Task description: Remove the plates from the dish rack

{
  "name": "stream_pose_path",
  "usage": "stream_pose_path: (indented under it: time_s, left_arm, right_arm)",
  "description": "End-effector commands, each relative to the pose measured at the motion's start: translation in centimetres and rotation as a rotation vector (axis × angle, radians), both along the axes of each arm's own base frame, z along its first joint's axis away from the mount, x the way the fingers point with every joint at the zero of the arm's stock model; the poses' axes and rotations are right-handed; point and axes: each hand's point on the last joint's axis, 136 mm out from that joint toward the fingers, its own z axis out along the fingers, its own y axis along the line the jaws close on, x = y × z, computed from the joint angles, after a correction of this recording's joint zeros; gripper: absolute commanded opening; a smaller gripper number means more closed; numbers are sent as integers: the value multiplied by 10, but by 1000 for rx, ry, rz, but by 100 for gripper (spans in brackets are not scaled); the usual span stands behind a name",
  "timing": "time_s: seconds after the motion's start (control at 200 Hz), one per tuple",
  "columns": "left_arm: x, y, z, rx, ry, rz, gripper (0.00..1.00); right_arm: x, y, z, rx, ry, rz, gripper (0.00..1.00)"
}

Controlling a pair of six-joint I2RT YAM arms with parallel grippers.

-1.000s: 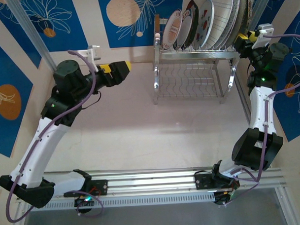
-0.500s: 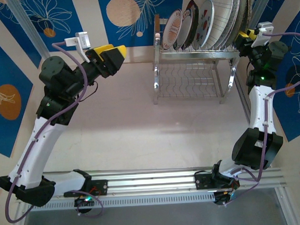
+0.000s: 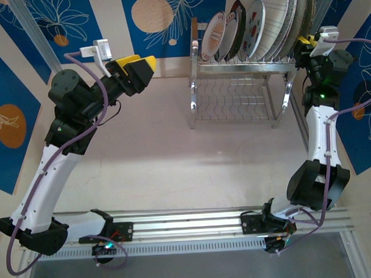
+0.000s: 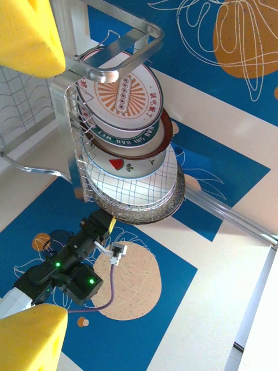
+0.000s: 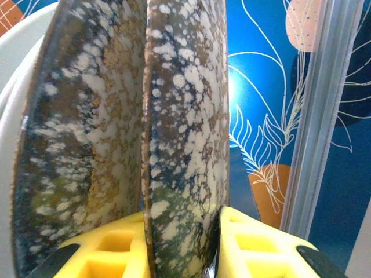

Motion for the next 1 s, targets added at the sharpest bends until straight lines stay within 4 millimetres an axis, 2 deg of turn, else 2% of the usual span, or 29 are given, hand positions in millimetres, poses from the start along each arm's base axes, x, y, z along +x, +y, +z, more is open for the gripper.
stream_pose_path:
  time_s: [0.0,0.14,0.405,0.64,0.735,0.79,0.995]
  left_arm:
    - [-15,5,17,-39,-43,-12,100]
    - [-16,5,17,-45,-40,-12,100]
    - [-19,7,16,-55,-37,-12,100]
    - [-21,8,17,-65,-35,-13,100]
    - [-21,9,17,-69,-34,-15,100]
    - [-22,9,17,-71,-33,-15,100]
    - [-22,10,16,-79,-27,-12,100]
  right_arm:
    - [1,15,4,-30,11,-2,8]
    - [1,17,5,-56,13,-73,0]
    - [-1,14,9,-84,3,-175,0]
    - [-3,16,13,-84,-5,-195,0]
    - [-5,18,14,-82,-15,-187,3]
    - [-6,17,16,-72,-15,-195,0]
    - [-10,12,27,-18,-10,-216,0]
